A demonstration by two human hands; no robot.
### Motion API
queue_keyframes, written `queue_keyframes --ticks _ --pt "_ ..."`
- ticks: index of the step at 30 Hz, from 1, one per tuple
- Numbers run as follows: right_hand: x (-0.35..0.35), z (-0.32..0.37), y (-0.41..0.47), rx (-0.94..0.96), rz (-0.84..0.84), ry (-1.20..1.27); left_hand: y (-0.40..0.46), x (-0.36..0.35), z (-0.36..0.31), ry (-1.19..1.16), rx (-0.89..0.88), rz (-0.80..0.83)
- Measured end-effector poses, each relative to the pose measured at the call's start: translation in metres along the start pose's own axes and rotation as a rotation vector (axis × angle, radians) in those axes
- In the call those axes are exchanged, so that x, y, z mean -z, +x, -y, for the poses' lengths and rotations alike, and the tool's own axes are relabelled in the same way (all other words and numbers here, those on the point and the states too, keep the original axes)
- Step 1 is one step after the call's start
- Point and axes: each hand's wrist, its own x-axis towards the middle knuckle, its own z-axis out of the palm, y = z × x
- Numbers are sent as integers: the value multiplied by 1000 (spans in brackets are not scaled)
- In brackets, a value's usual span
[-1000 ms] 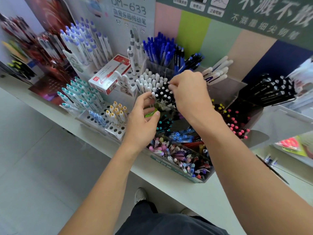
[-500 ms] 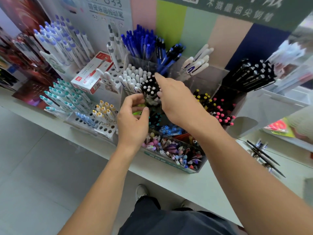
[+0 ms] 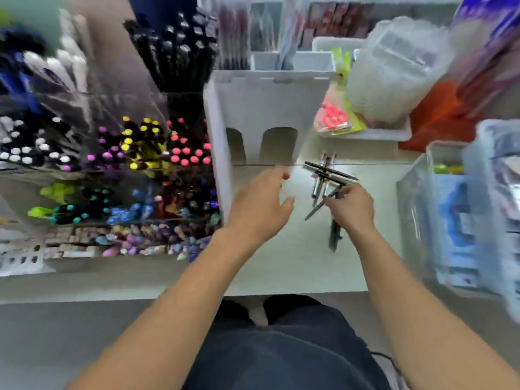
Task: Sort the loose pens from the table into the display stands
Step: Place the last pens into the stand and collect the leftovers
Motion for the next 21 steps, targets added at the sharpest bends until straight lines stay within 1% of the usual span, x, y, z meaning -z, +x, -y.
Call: queue_keyframes --ticks 2,3,5,7,8,10,12,13,15,19,21 --pt "0 -26 14 -102 28 -69 28 -32 -14 117 37 134" --pt "-1 -36 18 -139 24 -72 40 -48 -20 112 69 170" --pt "-3 -51 27 -195 11 -44 58 -80 -25 42 171 205" --pt "-7 -59 35 -197 26 -40 74 -106 -23 68 229 206" --pt "-9 -63 40 -182 43 -48 83 -119 -22 100 220 184" --pt "-17 -56 34 -94 43 -62 98 -124 -16 168 97 119" --pt "-23 -54 37 -35 -7 -42 120 -136 -19 289 -45 168" --pt "-26 -52 39 -21 -37 -30 130 -143 -20 334 -82 217" --pt "-28 -46 45 -21 -72 -2 146 -153 -21 365 -86 255" --pt "-29 -40 59 -18 -35 40 158 -156 -13 445 -89 146" --pt "-31 -41 62 9 -34 32 155 -152 -7 343 -53 141"
